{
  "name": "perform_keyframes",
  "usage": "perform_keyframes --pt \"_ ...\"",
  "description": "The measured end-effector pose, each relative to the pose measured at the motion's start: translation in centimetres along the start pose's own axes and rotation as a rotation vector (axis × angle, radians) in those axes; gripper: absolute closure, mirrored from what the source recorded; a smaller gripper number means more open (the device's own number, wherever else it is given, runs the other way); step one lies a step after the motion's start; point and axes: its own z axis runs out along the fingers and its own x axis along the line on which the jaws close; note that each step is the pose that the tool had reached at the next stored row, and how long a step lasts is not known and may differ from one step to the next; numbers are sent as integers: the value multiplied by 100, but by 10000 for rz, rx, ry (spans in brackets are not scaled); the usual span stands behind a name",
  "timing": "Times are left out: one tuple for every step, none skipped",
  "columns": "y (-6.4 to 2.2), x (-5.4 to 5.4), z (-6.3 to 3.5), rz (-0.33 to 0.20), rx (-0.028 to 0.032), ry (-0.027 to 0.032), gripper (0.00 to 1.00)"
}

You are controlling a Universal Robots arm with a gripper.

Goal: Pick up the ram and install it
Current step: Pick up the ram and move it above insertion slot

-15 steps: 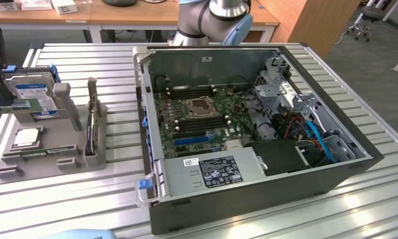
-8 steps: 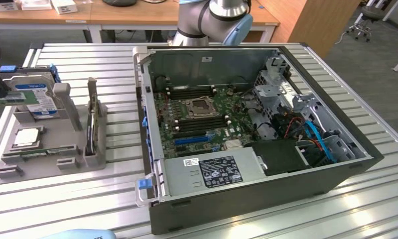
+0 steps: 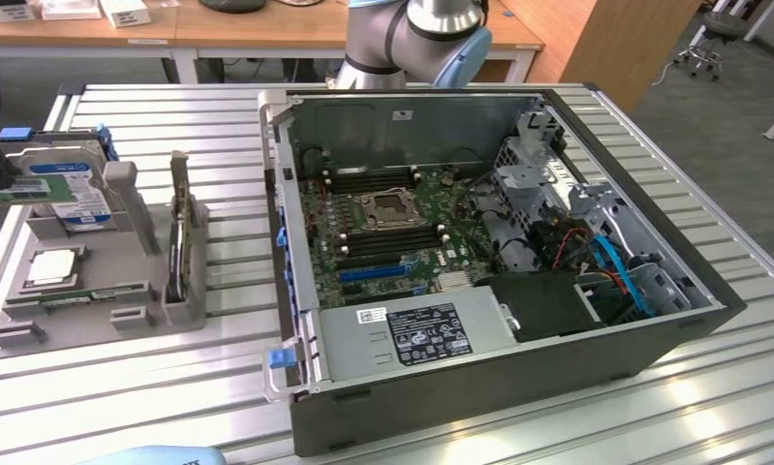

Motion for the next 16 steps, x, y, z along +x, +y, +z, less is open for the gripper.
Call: perform_keyframes --pt "-9 0 1 -1 1 -1 88" --pt "-20 -1 2 0 3 -2 88" --pt "-33 -2 1 1 2 -2 88" --pt "-51 -2 1 -1 3 -2 88" --pt "-70 -3 1 -2 2 -2 88" --pt "-90 -4 0 -2 3 -2 88" --pt "-112 -5 0 -4 4 -3 88" --pt "-135 -6 0 -5 3 -3 88" --pt "-161 -7 0 -6 4 -3 88" --pt "-189 -8 -2 -7 3 -2 88" --pt "-221 -10 -3 -8 2 -1 88" --pt "-253 -12 -4 -10 2 -2 88" --pt "-286 -13 -3 -12 4 -3 88" --pt "-319 -15 -4 -13 4 -3 88" --pt "-350 -16 -5 -14 3 -2 88" --pt "-386 -18 -6 -16 2 -2 88"
